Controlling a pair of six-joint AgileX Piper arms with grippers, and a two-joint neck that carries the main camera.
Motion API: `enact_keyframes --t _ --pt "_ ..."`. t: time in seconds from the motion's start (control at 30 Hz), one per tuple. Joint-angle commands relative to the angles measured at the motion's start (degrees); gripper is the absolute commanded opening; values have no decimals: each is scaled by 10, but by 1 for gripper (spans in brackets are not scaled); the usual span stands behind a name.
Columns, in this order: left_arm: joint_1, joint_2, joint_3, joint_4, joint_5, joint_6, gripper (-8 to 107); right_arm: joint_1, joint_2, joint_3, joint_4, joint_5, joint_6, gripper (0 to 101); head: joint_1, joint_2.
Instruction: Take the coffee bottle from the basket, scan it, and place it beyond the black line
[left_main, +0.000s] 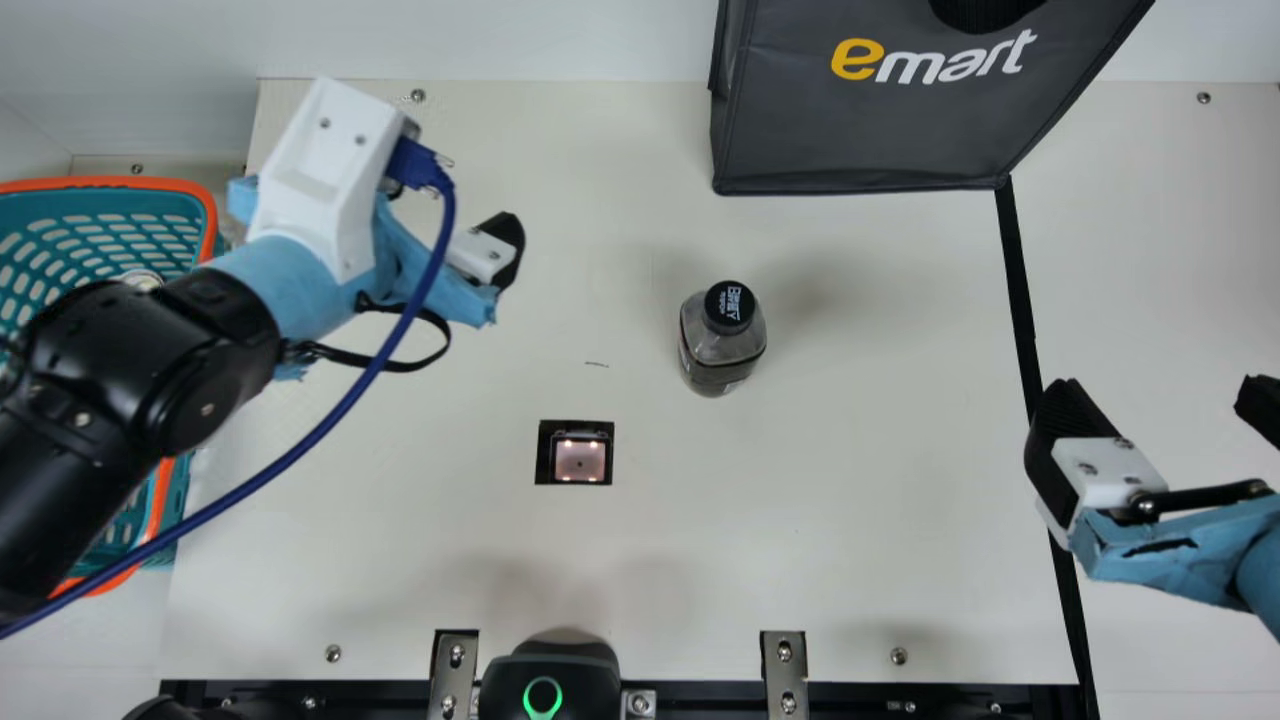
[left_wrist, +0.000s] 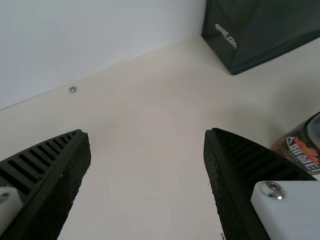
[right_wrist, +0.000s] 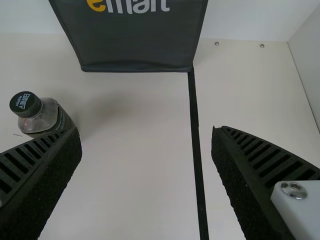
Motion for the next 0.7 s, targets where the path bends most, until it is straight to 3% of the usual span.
enact_keyframes --t 0.0,0.67 --pt "14 -12 9 1 -1 0 90 0 0 0 0 0 0 91 -10 1" --pt "134 -132 90 -5 -2 12 90 0 0 0 0 0 0 91 -10 1"
